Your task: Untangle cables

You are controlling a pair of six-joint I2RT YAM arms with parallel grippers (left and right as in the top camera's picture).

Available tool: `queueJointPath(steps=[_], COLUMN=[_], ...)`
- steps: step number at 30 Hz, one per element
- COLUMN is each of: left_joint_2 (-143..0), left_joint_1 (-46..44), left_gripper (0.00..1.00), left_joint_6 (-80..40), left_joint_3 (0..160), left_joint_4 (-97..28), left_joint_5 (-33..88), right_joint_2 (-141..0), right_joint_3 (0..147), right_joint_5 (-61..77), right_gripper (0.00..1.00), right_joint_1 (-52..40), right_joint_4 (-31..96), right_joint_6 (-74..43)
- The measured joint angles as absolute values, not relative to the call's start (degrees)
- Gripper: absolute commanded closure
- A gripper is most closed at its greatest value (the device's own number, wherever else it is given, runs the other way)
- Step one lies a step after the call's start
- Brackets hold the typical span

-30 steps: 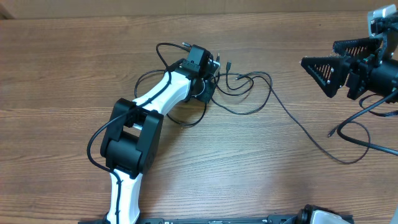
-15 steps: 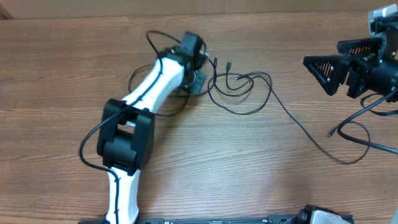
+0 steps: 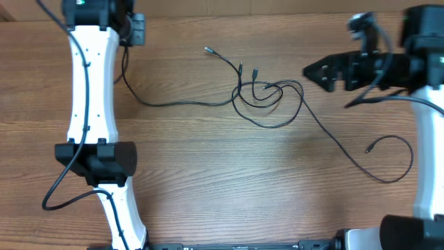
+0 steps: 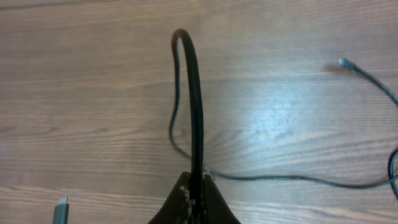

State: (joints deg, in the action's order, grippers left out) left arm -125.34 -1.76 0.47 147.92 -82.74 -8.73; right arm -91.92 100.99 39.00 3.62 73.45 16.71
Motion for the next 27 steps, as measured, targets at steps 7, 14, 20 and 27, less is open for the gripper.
queueJointPath(steps=[7, 14, 20, 27], left_joint_2=[-123.2, -122.7, -122.1, -122.1], left_joint_1=[-1.9, -3.4, -3.4, -3.4], left_gripper=[0.96, 0.96, 0.96, 0.96], left_joint_6=[0.1, -1.5, -1.6, -1.6], left_joint_3=[149.6, 149.6, 149.6, 149.6], left_joint_4=[-85.3, -87.5, -88.1, -88.2], left_joint_5=[-6.4, -5.0, -4.9, -4.5], right_joint_2=[-99.2, -107.4, -111.1, -114.4], right_joint_3=[93.6, 92.2, 92.2, 91.5], right_joint_5=[31.0, 27.4, 23.8, 16.8], right_gripper=[0.00, 0.00, 0.00, 0.05], right_joint_1=[-3.2, -6.3, -11.0, -12.0], right_joint_4=[61.6, 56.1, 53.1, 49.1], right_joint_6=[6.7, -3.4, -9.8, -21.4])
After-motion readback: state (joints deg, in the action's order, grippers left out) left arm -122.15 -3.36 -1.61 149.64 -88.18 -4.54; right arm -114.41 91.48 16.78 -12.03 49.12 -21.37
